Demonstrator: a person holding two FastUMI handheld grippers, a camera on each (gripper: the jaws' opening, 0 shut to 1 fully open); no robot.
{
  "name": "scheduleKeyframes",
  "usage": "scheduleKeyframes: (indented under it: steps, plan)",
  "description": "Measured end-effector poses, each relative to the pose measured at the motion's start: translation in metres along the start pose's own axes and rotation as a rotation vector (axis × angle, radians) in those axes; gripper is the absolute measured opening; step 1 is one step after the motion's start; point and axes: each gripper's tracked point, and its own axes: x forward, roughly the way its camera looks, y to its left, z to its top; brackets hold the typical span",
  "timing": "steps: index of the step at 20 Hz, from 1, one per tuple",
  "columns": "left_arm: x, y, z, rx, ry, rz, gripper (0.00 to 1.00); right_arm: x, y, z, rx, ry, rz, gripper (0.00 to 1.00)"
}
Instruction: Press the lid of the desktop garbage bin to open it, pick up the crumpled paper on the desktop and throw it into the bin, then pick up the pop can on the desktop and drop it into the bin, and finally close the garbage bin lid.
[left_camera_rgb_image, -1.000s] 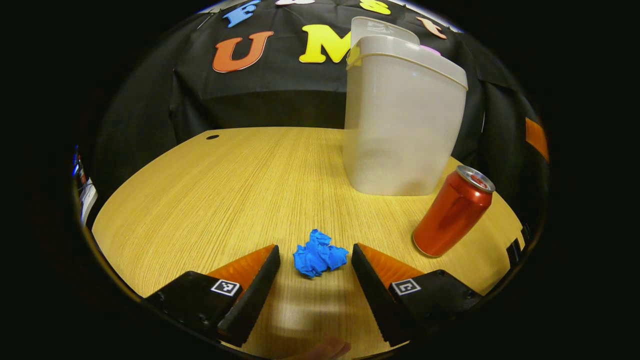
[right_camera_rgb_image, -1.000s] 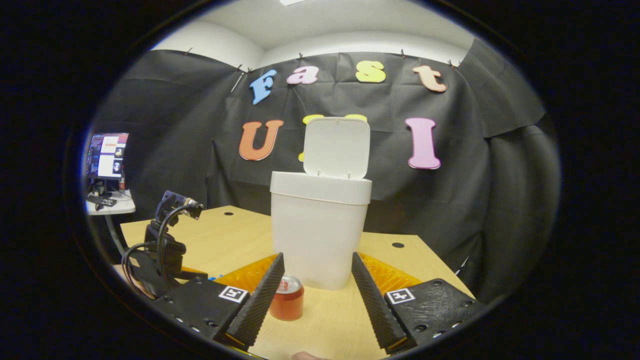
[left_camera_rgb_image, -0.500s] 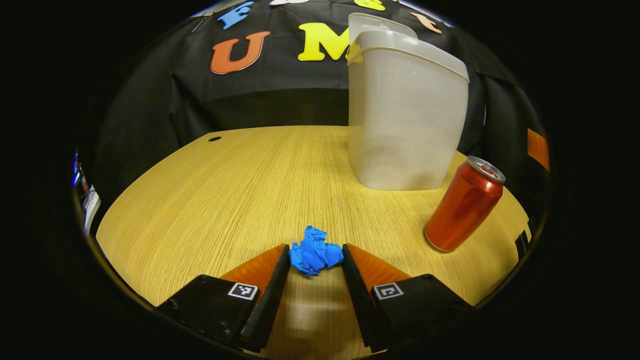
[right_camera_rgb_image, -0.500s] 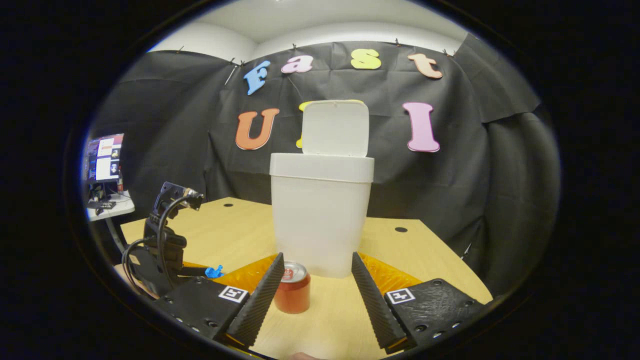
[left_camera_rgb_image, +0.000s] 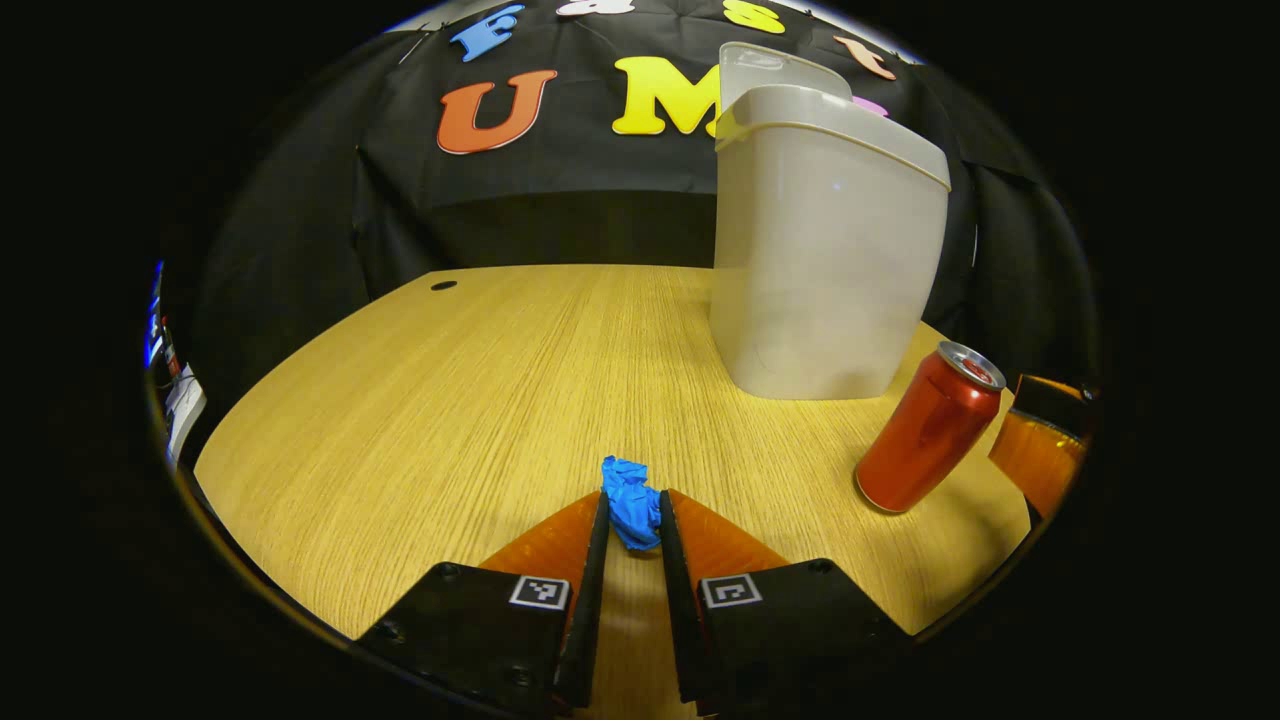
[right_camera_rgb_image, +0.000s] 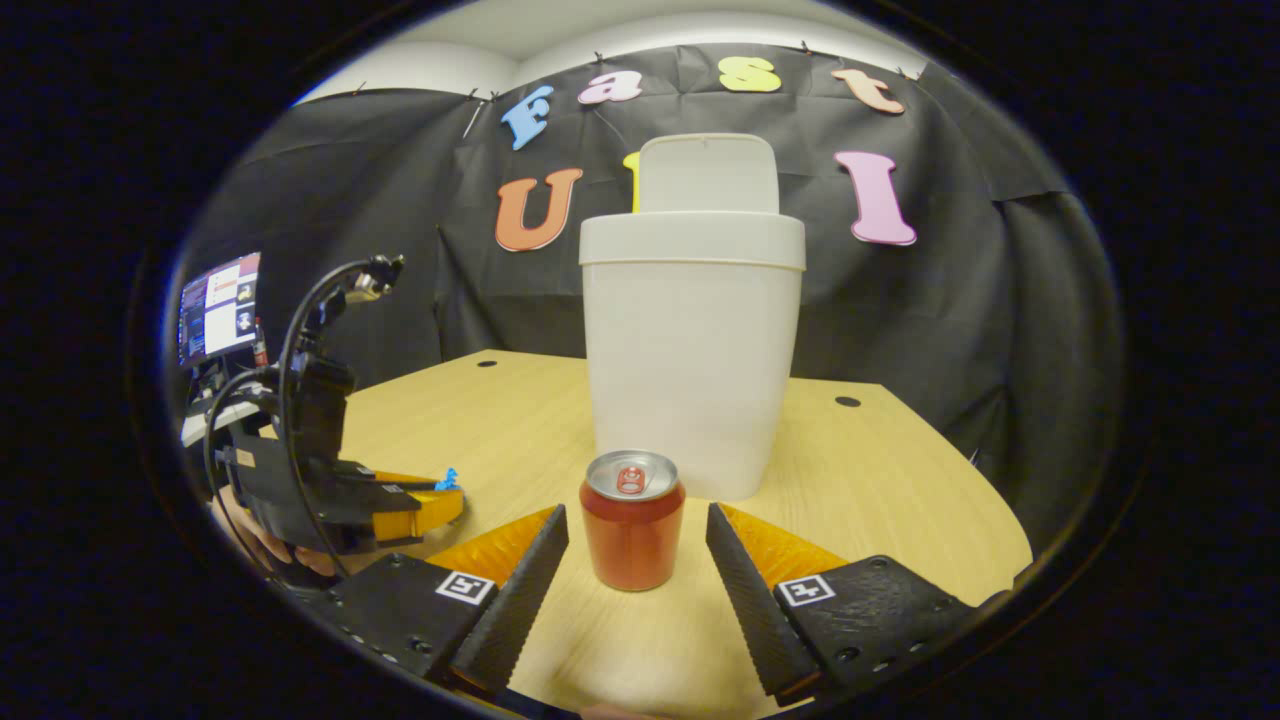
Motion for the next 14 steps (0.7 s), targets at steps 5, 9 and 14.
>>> scheduleKeyframes:
  steps: [5,9,14]
  plan:
    - [-0.011,0.003,0.022,0.015,-0.081,0.008,0.32,0.016,-0.004,-0.015,0.021,0.042,-0.031,0.88]
    - [-0.034,-0.003,0.044,0.046,-0.169,-0.008,0.30,0.035,-0.003,-0.030,0.072,0.104,-0.037,0.89]
    - [-0.056,-0.001,0.061,0.058,-0.226,-0.001,0.25,0.050,0.005,-0.034,0.089,0.119,-0.029,0.88]
